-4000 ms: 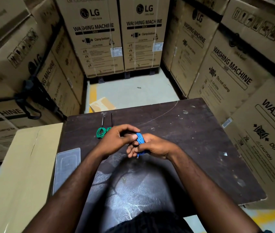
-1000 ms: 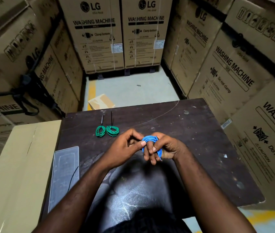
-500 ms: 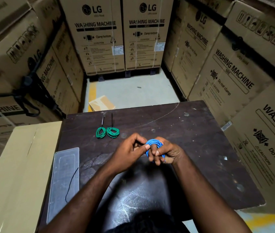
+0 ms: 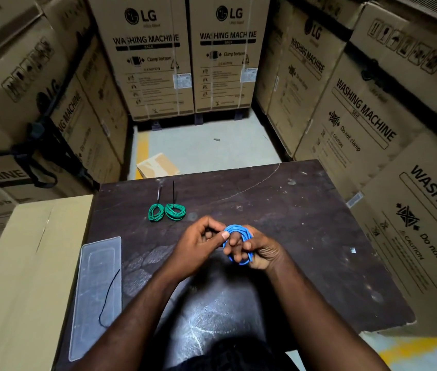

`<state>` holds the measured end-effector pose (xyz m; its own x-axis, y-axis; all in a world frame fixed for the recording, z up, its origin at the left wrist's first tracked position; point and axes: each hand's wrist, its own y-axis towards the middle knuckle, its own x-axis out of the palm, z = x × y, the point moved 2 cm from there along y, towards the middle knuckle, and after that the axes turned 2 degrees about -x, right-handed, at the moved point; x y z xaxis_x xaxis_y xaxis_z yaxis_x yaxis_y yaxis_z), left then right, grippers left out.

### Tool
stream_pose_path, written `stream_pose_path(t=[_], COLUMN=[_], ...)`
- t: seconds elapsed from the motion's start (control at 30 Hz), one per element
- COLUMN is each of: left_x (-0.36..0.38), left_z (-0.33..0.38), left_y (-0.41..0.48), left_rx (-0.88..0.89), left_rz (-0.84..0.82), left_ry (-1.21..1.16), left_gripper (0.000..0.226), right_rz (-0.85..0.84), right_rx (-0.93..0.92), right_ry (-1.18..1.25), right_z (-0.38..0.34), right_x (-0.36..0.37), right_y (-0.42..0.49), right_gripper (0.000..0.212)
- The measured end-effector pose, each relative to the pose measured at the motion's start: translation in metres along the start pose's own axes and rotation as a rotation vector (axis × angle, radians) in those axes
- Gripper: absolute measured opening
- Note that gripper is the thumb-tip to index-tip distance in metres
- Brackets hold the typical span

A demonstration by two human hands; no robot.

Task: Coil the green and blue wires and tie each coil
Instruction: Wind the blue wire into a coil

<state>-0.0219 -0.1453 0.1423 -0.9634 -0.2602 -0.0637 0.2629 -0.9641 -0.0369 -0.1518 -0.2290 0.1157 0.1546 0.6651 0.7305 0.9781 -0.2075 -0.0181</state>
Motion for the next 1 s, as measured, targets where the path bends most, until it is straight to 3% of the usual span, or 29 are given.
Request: stream_pose_path(t=[0.17, 0.3, 0.43, 0.57, 0.67, 1.0], left_x=[-0.004, -0.01, -0.016, -0.017, -0.02, -0.026], left_z=[-0.007, -0.008, -0.008, -0.011, -0.012, -0.011], left_y=[-0.007, -0.008, -0.007, -0.004, -0.001, 0.005], left_rx=[-0.071, -0.086, -0.091, -0.078, -0.075, -0.058], left_rz=[-0.009, 0.013, 0.031, 0.068, 0.089, 0.137], left_ry=[-0.091, -0.149, -0.178, -0.138, -0.111, -0.07], left_gripper=[0.01, 0.008, 0.008, 0.005, 0.012, 0.007], right_rz=[-0.174, -0.187, -0.096, 0.18, 0.29, 0.346], right_rx=[-0.068, -0.115, -0.099, -0.075, -0.077, -0.111], right_ry=[0.212, 0.257, 0.253, 0.162, 0.107, -0.017], right_z=[0.014, 0.02, 0.018, 0.014, 0.011, -0.002], right_x=[0.001, 0.002, 0.005, 0.005, 0.004, -0.001], right_y=[-0.001, 0.004, 0.008, 0.007, 0.008, 0.009], right_gripper=[0.049, 0.048, 0.04, 0.038, 0.038, 0.032])
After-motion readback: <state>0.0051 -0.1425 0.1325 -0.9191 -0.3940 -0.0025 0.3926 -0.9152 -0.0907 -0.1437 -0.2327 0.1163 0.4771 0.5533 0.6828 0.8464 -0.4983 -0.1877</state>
